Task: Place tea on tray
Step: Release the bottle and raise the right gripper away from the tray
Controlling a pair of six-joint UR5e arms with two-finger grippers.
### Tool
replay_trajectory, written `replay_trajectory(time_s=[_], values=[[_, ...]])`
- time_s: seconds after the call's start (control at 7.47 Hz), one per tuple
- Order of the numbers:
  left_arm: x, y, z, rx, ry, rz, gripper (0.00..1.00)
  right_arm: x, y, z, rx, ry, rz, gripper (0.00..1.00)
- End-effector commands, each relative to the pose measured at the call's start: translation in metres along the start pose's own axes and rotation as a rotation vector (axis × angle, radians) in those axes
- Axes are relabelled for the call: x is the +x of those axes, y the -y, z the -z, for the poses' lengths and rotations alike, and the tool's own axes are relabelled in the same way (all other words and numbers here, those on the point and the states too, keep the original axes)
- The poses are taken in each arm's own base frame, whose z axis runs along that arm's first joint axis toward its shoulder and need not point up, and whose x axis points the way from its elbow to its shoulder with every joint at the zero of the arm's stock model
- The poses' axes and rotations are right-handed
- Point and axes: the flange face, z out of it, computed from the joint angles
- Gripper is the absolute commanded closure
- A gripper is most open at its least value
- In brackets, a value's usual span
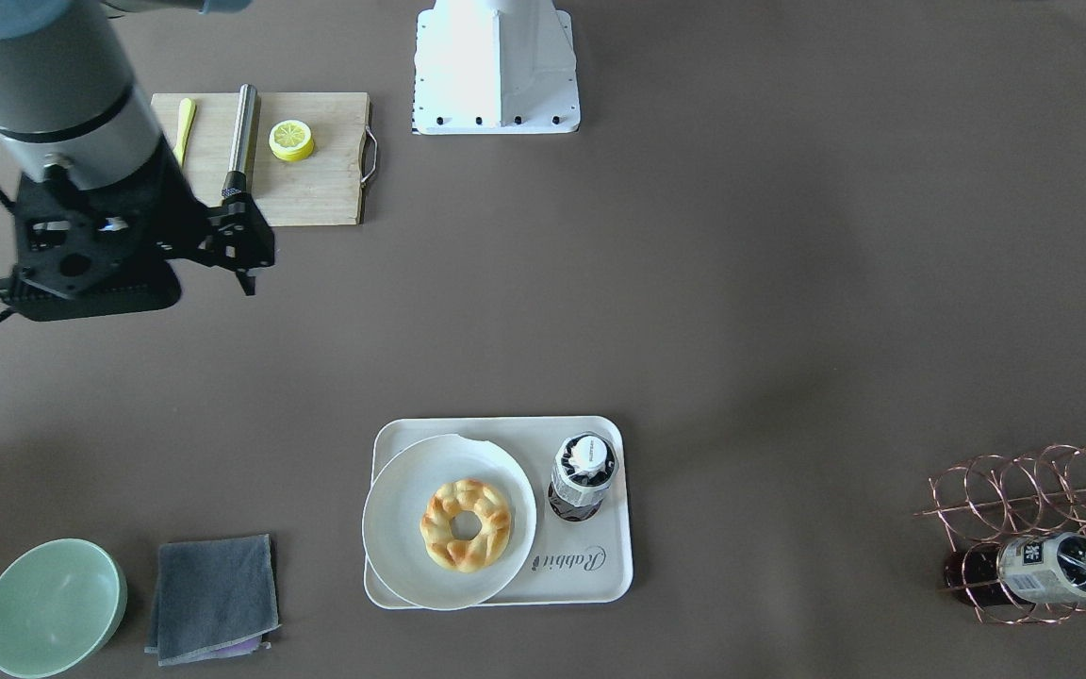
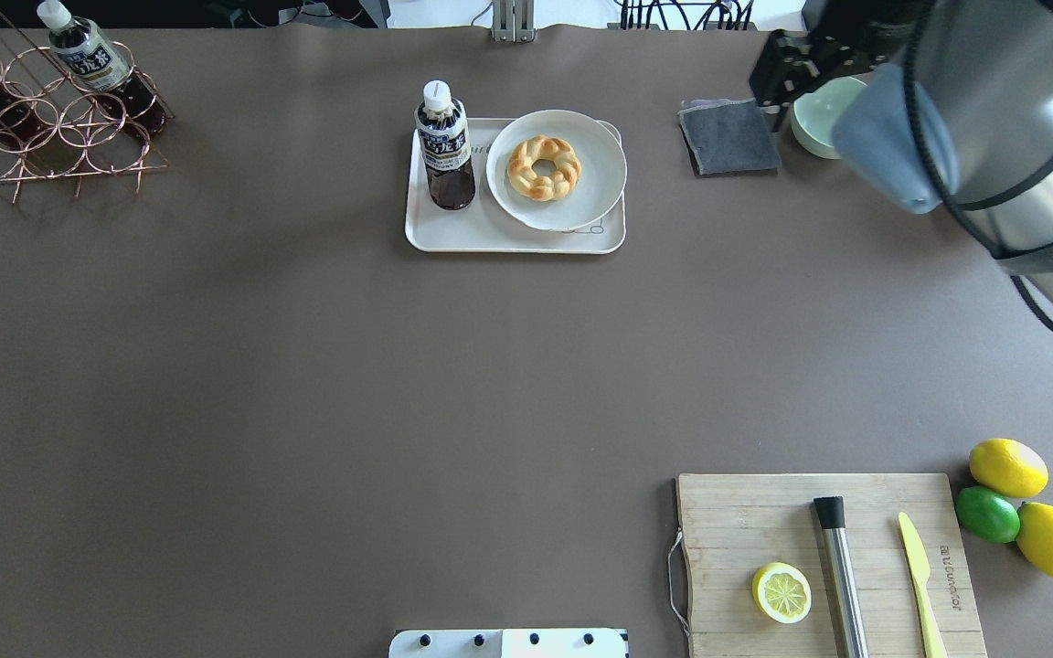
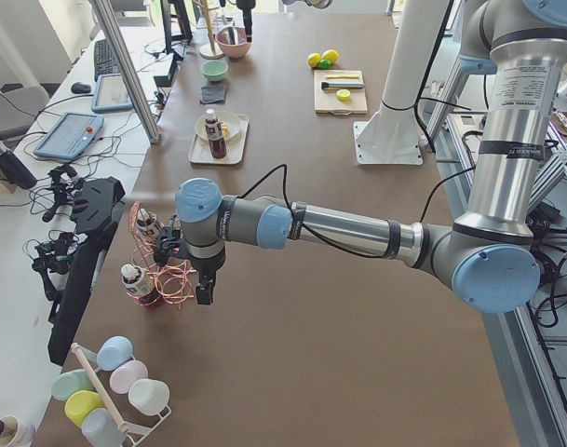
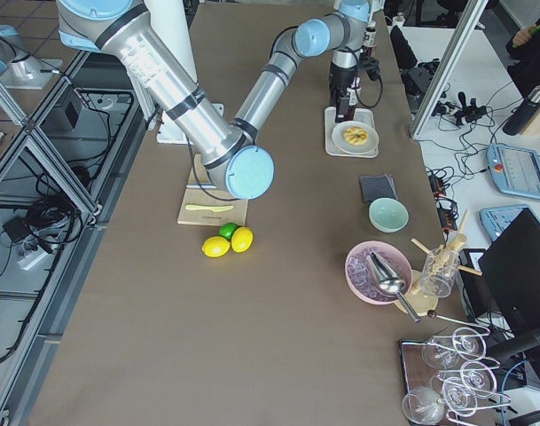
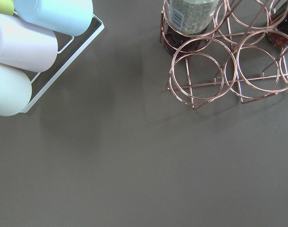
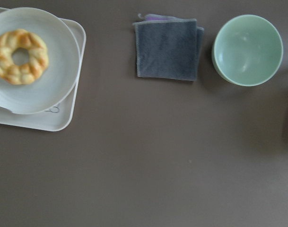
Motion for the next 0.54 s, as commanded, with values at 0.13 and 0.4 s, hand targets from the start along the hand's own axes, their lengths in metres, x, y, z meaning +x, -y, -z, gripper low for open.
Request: replay_trajectory(time_s=[0.13,0.4], values=[[-0.004,-0.005,0.001,-0.002,0.002,0.000,0.02,0.260,-0.049,-0.079,-0.133,-0.127,0.108,0.00],[-0.001,-0.001,-0.001,-0.006,0.003,-0.004,0.02,0.342,-0.082,-0.117,-0.118,-0.077,0.037,0.00]])
